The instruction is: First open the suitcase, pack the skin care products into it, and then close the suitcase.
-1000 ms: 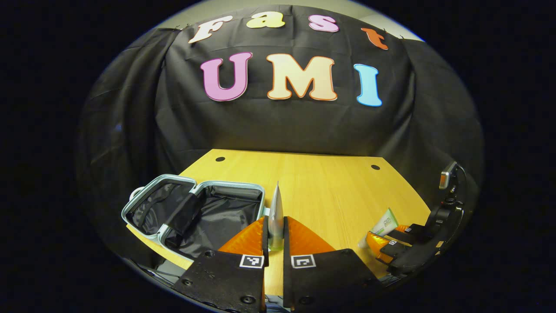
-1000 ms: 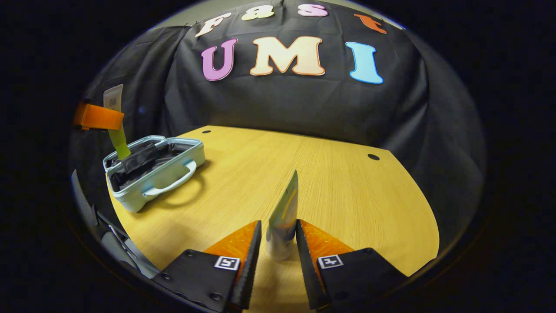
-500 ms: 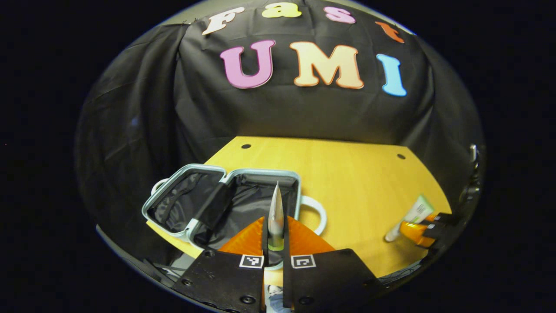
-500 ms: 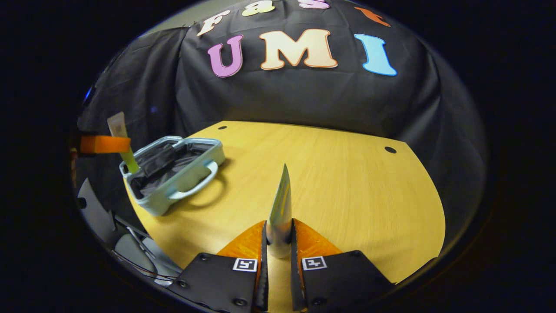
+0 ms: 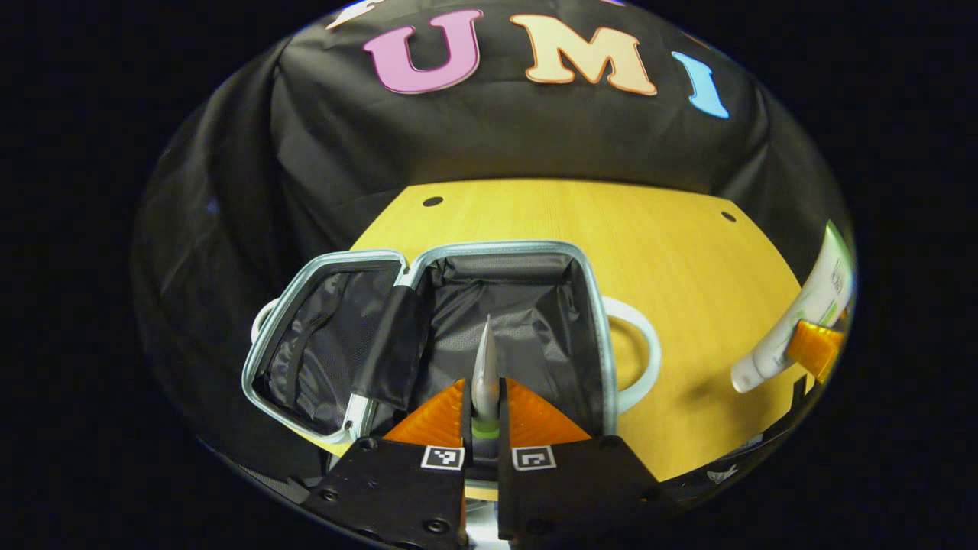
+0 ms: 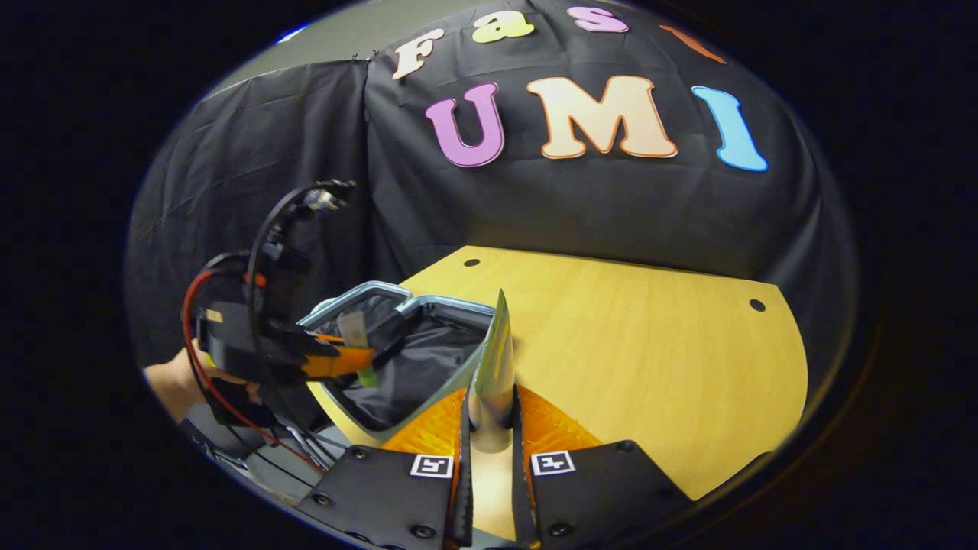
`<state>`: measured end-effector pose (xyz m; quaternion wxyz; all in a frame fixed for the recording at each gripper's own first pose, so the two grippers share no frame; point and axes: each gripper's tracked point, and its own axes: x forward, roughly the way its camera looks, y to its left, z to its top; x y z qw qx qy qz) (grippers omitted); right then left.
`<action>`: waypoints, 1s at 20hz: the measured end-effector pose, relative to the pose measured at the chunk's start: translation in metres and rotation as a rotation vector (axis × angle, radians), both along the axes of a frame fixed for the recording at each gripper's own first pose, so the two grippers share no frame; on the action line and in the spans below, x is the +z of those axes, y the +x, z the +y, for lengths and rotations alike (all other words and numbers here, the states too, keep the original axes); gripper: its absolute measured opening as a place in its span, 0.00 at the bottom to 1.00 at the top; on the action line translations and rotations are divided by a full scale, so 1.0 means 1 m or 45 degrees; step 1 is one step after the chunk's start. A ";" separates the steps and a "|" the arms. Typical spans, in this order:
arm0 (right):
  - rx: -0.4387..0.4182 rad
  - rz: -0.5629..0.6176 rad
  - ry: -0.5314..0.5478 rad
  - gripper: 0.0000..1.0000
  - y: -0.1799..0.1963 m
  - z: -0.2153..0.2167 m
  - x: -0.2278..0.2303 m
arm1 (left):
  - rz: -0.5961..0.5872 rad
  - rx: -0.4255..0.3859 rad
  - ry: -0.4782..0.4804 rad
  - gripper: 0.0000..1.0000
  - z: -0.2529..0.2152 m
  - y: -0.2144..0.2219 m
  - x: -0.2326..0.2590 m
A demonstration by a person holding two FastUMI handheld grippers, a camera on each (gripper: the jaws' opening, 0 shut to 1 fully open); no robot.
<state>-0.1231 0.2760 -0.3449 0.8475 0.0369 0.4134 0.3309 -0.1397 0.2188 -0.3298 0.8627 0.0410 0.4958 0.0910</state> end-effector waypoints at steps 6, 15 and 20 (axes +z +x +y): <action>-0.033 0.135 -0.094 0.23 -0.026 0.066 -0.029 | 0.173 -0.081 -0.169 0.10 0.022 -0.007 -0.047; 0.004 0.343 -0.186 0.23 -0.071 0.123 -0.067 | 0.096 -0.231 -0.347 0.80 0.011 0.012 -0.035; -0.010 0.386 -0.256 0.28 -0.078 0.129 -0.096 | -0.069 -0.216 -0.317 0.79 0.040 0.027 0.008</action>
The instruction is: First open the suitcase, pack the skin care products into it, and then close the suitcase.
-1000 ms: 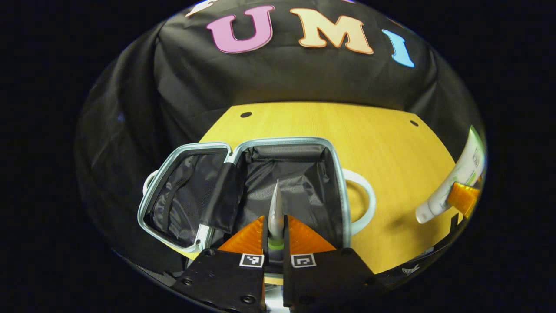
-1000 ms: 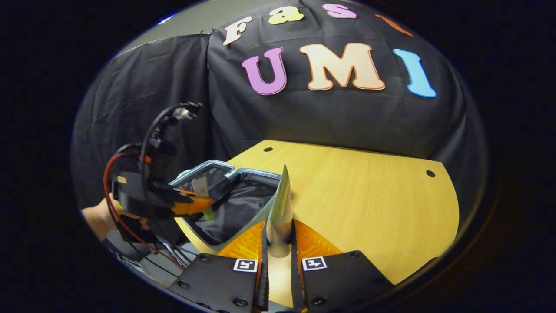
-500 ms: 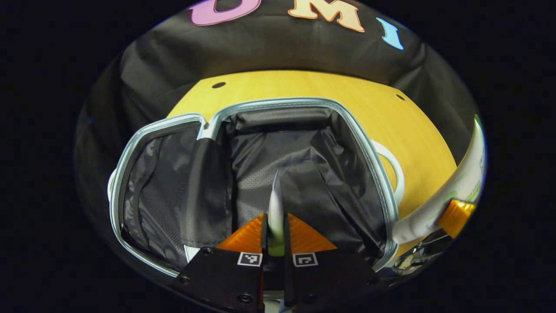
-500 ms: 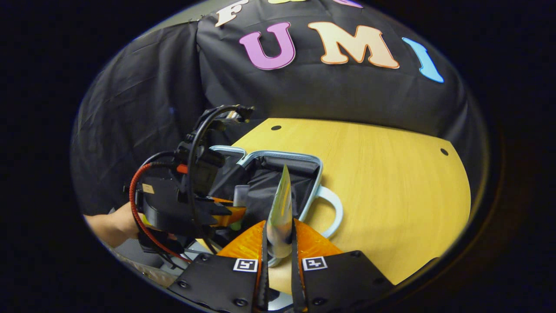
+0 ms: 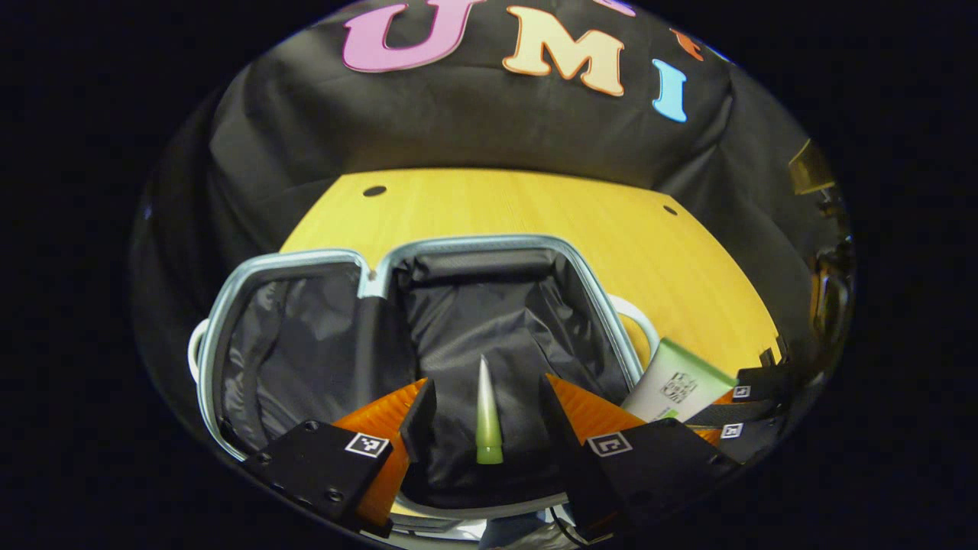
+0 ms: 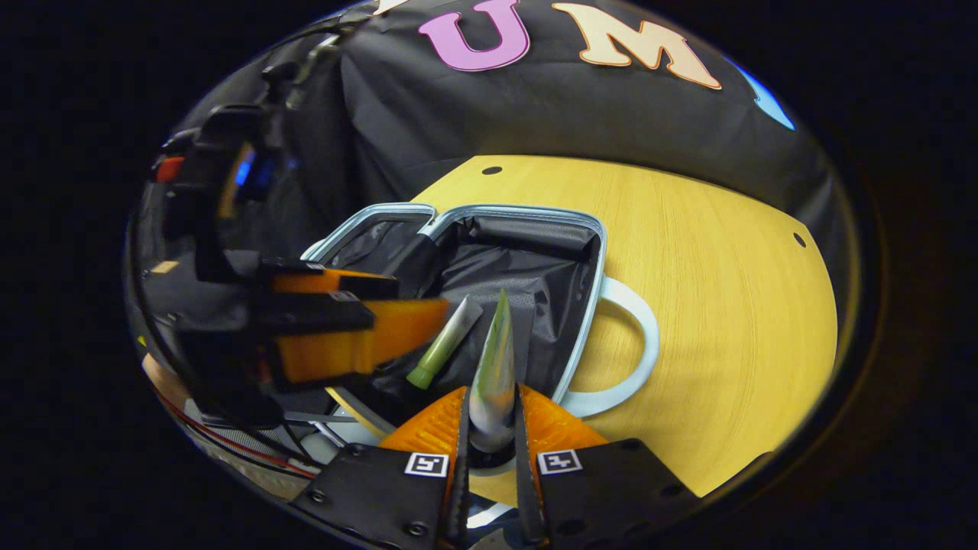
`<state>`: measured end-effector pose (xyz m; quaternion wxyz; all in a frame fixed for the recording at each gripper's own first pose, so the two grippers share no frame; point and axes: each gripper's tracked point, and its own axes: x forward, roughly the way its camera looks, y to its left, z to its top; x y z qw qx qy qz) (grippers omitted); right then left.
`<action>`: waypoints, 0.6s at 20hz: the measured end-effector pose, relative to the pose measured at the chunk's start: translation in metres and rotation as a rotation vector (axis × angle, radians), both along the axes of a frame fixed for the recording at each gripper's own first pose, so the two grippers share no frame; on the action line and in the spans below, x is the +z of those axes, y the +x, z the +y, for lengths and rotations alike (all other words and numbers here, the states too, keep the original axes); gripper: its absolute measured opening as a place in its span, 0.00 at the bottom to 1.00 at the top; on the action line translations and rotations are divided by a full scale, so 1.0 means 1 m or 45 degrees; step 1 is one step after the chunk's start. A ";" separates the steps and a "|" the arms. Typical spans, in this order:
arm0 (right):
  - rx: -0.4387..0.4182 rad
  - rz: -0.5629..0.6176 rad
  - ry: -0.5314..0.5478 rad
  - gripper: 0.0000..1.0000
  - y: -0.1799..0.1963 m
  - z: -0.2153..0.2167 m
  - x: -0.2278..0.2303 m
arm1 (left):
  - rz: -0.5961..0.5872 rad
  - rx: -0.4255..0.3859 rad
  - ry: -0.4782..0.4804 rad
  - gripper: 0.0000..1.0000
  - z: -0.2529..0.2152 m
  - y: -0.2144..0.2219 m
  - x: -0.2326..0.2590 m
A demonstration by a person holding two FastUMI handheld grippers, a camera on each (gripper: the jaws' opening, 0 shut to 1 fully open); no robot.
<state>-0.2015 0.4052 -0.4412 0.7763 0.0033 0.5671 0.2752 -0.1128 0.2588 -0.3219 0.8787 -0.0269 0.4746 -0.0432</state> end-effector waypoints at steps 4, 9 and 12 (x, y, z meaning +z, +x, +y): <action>-0.091 -0.076 0.047 0.56 0.026 0.011 0.011 | -0.088 0.084 0.030 0.80 0.042 0.005 0.021; -0.241 -0.243 0.096 0.98 0.074 0.007 0.035 | -0.121 0.222 0.102 0.80 0.126 0.005 0.035; -0.323 -0.307 0.089 0.98 0.093 -0.009 0.045 | -0.146 0.334 0.161 0.80 0.185 0.001 0.042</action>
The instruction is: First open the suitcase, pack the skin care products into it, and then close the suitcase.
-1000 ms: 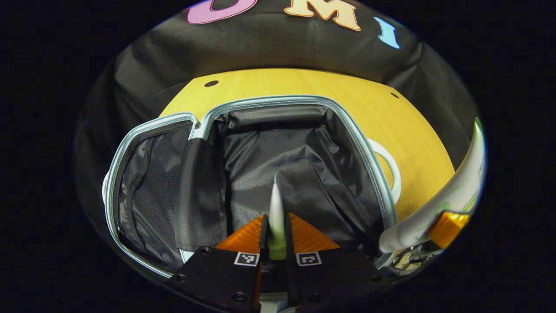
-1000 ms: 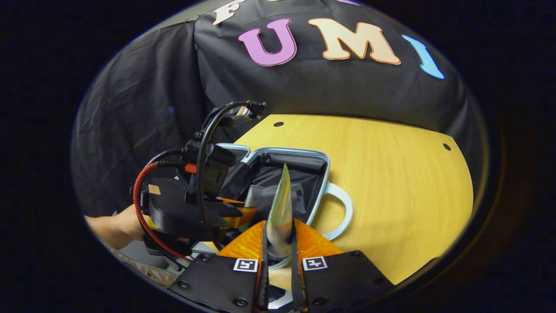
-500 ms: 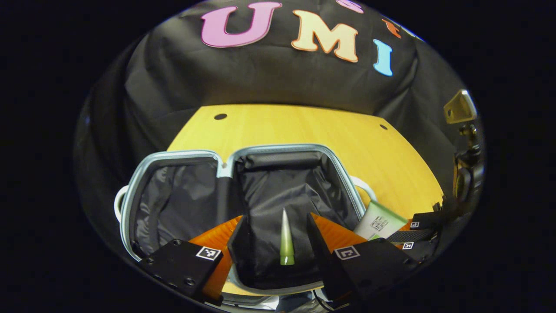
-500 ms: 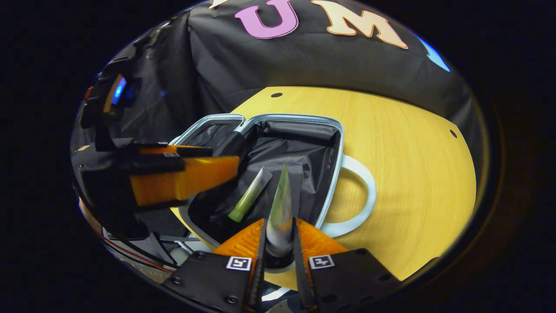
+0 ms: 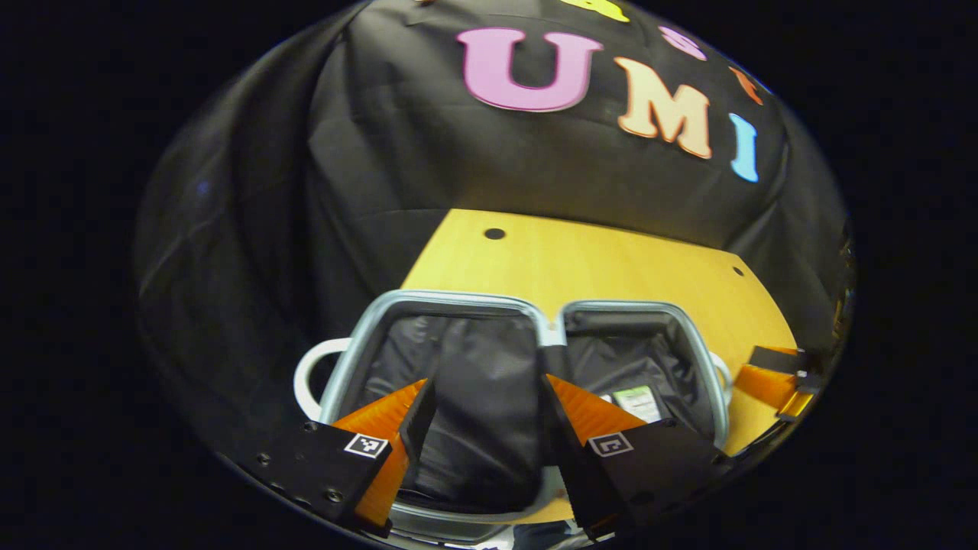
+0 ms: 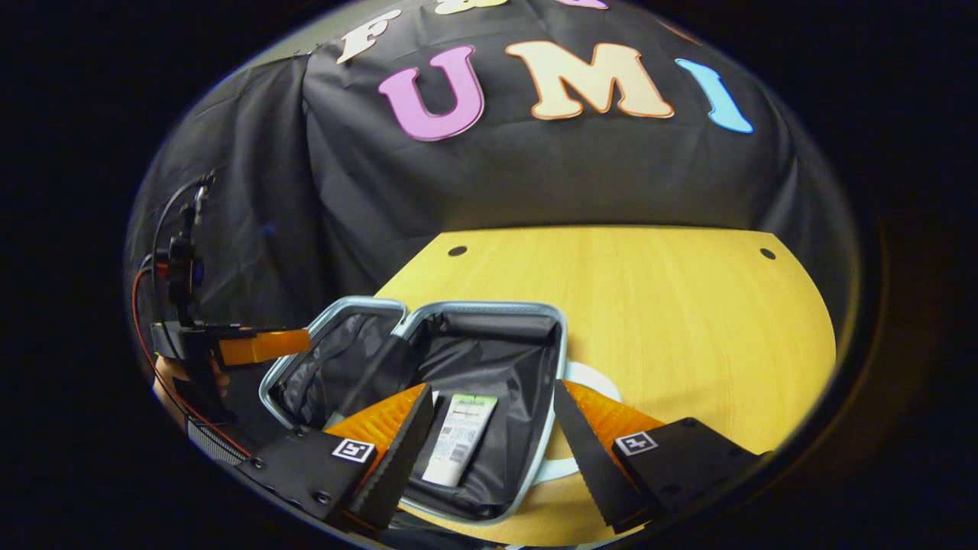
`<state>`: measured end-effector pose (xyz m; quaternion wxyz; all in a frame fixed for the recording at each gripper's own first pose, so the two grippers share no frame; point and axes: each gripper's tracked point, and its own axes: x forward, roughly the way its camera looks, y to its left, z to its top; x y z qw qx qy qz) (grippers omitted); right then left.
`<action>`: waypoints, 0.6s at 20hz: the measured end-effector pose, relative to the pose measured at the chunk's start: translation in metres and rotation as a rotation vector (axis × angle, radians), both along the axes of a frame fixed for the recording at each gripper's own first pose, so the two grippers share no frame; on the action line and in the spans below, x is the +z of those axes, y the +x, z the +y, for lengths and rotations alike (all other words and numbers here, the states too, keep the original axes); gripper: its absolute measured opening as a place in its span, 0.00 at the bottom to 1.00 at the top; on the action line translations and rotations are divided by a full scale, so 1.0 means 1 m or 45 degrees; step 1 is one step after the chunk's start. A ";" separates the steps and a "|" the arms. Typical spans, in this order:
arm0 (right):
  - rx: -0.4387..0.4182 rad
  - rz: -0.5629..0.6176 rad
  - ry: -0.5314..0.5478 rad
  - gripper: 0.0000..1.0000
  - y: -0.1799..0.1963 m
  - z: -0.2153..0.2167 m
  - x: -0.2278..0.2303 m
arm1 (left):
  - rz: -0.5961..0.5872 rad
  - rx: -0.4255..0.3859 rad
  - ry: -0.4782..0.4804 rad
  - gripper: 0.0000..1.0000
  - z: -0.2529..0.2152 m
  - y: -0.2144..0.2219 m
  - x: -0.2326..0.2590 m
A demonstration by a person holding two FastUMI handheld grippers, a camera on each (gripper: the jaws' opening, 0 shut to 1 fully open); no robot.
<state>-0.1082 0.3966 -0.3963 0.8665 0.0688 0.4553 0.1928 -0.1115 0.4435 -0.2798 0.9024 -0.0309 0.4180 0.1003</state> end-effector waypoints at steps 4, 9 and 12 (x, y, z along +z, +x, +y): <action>-0.076 -0.058 -0.027 0.98 0.019 -0.021 0.013 | -0.010 0.124 0.058 0.80 0.062 -0.005 -0.002; -0.142 -0.224 -0.089 0.98 0.050 -0.052 0.051 | 0.021 0.220 0.088 0.80 0.114 -0.012 -0.021; -0.202 -0.301 -0.102 0.98 0.062 -0.068 0.070 | 0.011 0.310 0.069 0.79 0.153 -0.013 -0.027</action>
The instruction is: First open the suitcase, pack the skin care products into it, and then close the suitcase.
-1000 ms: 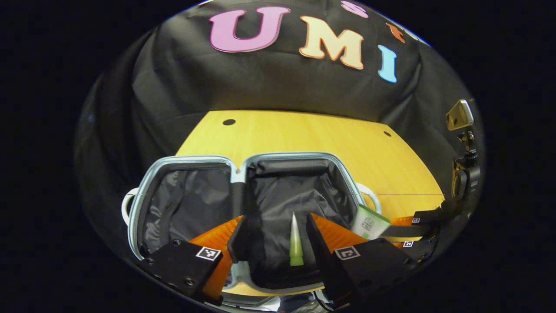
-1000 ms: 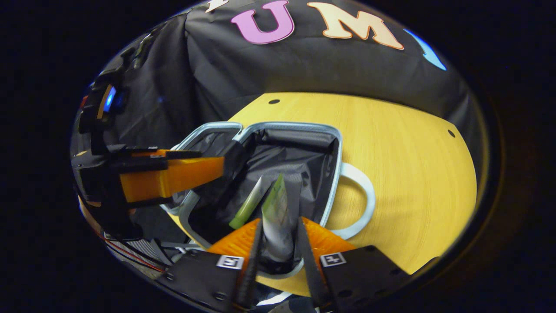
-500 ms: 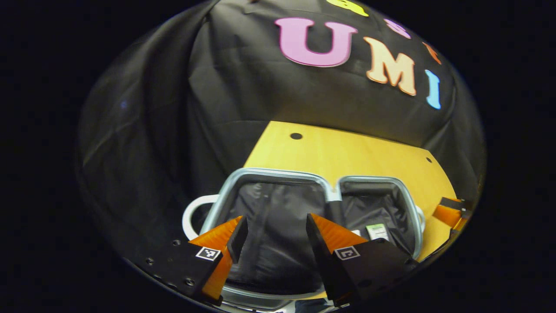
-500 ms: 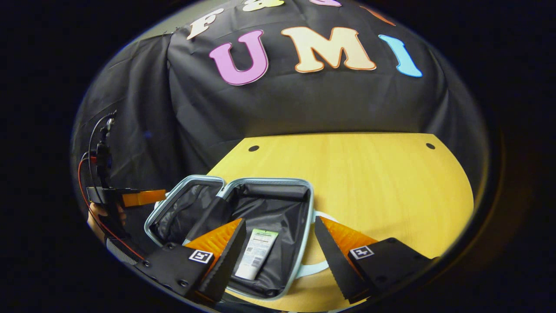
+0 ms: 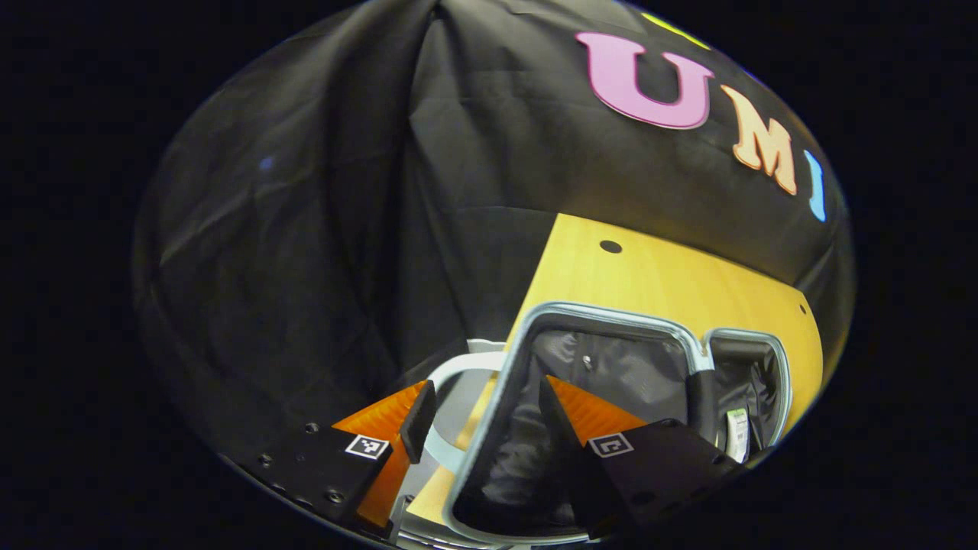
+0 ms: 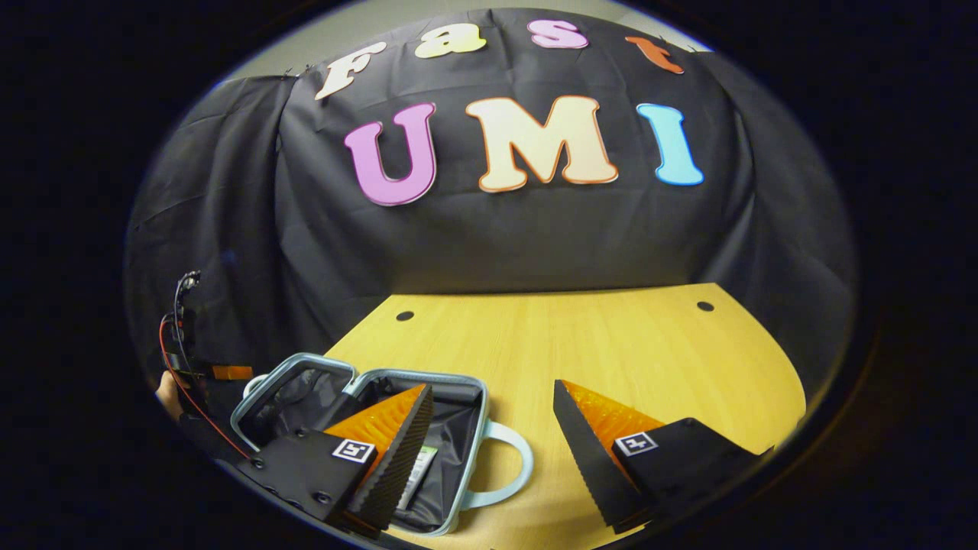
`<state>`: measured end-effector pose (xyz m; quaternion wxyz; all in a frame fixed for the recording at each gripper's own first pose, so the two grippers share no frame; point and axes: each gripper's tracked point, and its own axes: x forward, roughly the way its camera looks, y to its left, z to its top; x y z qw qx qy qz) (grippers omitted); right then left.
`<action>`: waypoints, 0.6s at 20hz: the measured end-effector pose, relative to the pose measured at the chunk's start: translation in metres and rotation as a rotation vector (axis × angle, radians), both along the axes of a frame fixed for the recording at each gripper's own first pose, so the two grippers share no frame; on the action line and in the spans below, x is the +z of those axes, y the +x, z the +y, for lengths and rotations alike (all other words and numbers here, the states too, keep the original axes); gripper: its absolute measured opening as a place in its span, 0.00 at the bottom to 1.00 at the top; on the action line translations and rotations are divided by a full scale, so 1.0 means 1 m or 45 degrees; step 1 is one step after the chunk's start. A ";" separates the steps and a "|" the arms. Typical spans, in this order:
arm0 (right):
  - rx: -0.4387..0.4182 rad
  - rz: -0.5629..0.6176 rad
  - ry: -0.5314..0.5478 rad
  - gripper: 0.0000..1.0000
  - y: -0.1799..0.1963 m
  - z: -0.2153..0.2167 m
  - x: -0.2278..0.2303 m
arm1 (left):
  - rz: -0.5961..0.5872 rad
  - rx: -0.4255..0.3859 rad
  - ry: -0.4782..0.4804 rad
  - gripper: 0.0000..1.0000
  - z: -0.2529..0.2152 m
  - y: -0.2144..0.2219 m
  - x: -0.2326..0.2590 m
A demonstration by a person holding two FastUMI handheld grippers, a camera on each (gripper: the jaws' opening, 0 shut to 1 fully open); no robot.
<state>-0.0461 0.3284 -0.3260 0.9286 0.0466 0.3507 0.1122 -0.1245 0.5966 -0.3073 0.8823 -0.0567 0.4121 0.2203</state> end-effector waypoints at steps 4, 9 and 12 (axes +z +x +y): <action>-0.015 -0.010 -0.040 0.98 -0.001 -0.012 0.001 | 0.045 0.105 -0.063 0.77 0.029 -0.009 -0.028; -0.003 0.004 -0.048 0.98 -0.004 -0.009 0.000 | 0.157 0.141 -0.139 0.59 0.044 -0.028 -0.066; -0.005 -0.009 -0.053 0.98 -0.003 -0.013 0.003 | 0.169 0.166 -0.183 0.29 0.049 -0.034 -0.067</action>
